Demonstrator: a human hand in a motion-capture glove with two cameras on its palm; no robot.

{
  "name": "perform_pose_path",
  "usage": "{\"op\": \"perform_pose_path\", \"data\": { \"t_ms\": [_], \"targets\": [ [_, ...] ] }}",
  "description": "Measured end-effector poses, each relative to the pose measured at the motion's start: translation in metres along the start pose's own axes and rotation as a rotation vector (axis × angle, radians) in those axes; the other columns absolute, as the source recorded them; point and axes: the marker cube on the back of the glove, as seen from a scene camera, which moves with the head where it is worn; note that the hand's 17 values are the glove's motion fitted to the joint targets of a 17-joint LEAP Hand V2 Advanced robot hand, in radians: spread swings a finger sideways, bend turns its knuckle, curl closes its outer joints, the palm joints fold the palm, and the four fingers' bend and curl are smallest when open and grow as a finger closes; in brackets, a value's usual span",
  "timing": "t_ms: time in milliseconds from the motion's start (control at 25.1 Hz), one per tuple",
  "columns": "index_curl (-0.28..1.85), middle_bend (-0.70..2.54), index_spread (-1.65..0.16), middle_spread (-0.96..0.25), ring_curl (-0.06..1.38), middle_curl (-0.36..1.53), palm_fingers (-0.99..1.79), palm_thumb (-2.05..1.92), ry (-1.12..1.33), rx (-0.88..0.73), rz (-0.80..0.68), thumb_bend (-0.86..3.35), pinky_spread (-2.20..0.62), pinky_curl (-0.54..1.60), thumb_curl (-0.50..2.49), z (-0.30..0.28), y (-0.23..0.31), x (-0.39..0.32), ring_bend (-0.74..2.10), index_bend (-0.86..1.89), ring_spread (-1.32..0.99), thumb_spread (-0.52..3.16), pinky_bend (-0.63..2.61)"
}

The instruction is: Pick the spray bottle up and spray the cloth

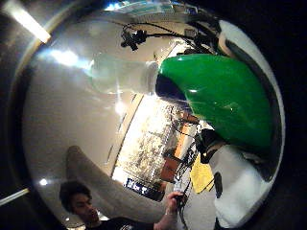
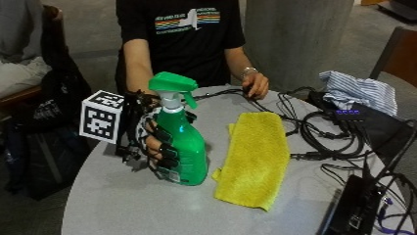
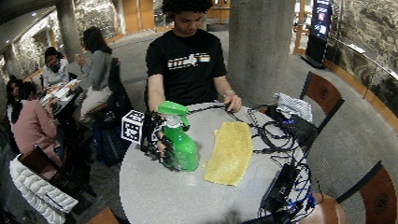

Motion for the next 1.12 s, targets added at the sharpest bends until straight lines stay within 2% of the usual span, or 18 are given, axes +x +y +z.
{"op": "perform_pose_path", "data": {
  "t_ms": [359, 598, 1117],
  "targets": [
    [0.3, 0.26, -0.25, -0.01, 0.36, 0.41, 0.93, 0.97, -0.003, 0.01, -0.007, -0.01, 0.21, 0.31, 0.46, 0.001, 0.0, -0.004, 0.49, 0.15, 0.0, 0.78, 0.46],
    [0.3, 0.25, -0.24, -0.02, 0.36, 0.41, 0.96, 0.98, 0.058, -0.004, -0.076, -0.02, 0.18, 0.31, 0.49, -0.009, 0.002, -0.019, 0.48, 0.12, -0.01, 0.77, 0.43],
    [0.28, 0.25, -0.2, -0.01, 0.37, 0.42, 1.06, 0.97, 0.49, -0.233, -0.166, -0.03, 0.1, 0.33, 0.54, -0.03, -0.004, -0.057, 0.49, 0.1, -0.01, 0.72, 0.4]
  ]
}}
